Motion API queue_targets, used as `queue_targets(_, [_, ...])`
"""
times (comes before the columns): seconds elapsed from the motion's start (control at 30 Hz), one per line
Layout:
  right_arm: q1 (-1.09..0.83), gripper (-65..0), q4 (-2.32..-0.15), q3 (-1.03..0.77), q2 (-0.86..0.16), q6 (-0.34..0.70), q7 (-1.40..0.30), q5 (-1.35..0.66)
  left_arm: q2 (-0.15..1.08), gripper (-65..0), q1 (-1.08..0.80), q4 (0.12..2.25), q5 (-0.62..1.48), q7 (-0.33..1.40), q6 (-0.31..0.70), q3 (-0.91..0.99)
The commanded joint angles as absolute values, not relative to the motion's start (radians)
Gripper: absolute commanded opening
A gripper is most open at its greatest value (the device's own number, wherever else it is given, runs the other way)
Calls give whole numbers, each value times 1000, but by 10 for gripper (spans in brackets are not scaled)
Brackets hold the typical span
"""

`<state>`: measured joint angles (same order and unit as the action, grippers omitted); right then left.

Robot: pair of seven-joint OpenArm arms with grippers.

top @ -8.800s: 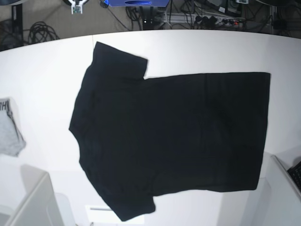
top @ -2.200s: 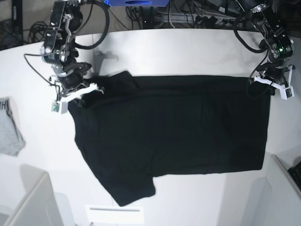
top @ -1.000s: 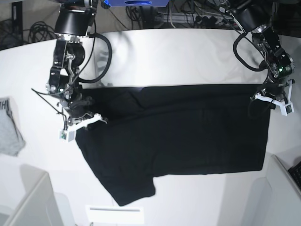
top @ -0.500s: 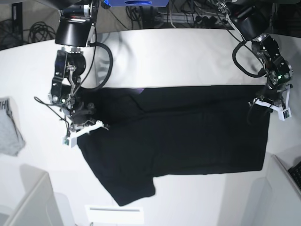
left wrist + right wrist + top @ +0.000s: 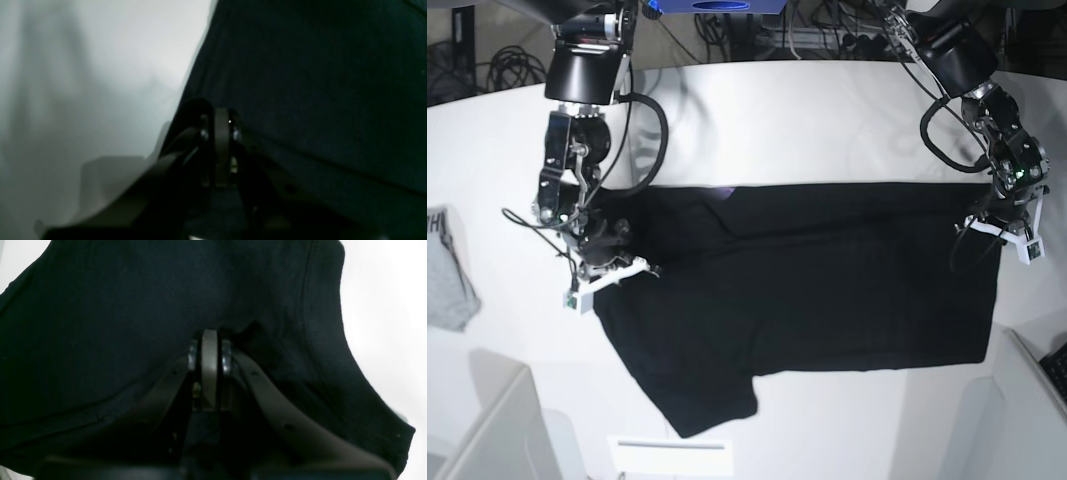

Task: Fold the T-shirt properly
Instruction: 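Lift the held edge and pull it toward the robot with both grippers, then drag the shirt further toward the robot with both grippers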

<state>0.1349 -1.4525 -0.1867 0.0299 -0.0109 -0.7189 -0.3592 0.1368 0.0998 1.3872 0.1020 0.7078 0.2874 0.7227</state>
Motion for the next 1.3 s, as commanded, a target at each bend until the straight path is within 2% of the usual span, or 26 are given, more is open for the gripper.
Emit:
queue_targets(0.0, [159, -650, -1471, -185, 24, -7, -699, -364, 154, -650, 114, 1405, 105, 687, 288, 723])
queue_targets(0.03, [159, -627, -1471, -186, 24, -7, -699, -364, 154, -650, 114, 1405, 105, 687, 288, 723])
queue_targets(0.07, [159, -576, -1471, -188, 24, -7, -699, -364, 154, -650, 114, 1406, 105, 687, 288, 723])
queue_targets(0.13, [157, -476, -1475, -194, 24, -7, -699, -364, 154, -559, 111, 1414, 107, 687, 288, 723])
queue_targets(0.23, [156, -387, -1486, -196, 24, -7, -693, -366, 153, -416, 107, 1437, 113, 687, 288, 730])
queue_targets(0.33, [116, -371, -1535, -197, 24, -8, -615, -366, 153, -267, 107, 1474, 114, 687, 288, 731])
queue_targets(0.4, [74, -371, -1587, -197, 25, -15, -564, -366, 151, -202, 101, 1501, 114, 687, 291, 733])
queue_targets(0.47, [18, -372, -1659, -199, 30, -101, -532, -366, 150, -158, 70, 1549, 127, 687, 291, 733])
queue_targets(0.57, [-71, -363, -1753, -197, 31, -295, -504, -372, 145, -150, -2, 1623, 246, 687, 291, 753])
queue_targets(0.6, [-99, -363, -1784, -197, 33, -308, -489, -377, 142, -150, -30, 1646, 306, 687, 291, 779])
queue_targets(0.8, [-260, -363, -1854, -213, 24, -308, -410, -613, 128, -150, -174, 1653, 567, 685, 291, 924])
queue_targets(1.0, [-308, -363, -1774, -251, 31, -308, -398, -740, 128, -150, -200, 1547, 588, 680, 291, 931])
queue_targets(1.27, [-268, -363, -1652, -255, 31, -308, -378, -746, 131, -150, -124, 1432, 582, 679, 291, 928])
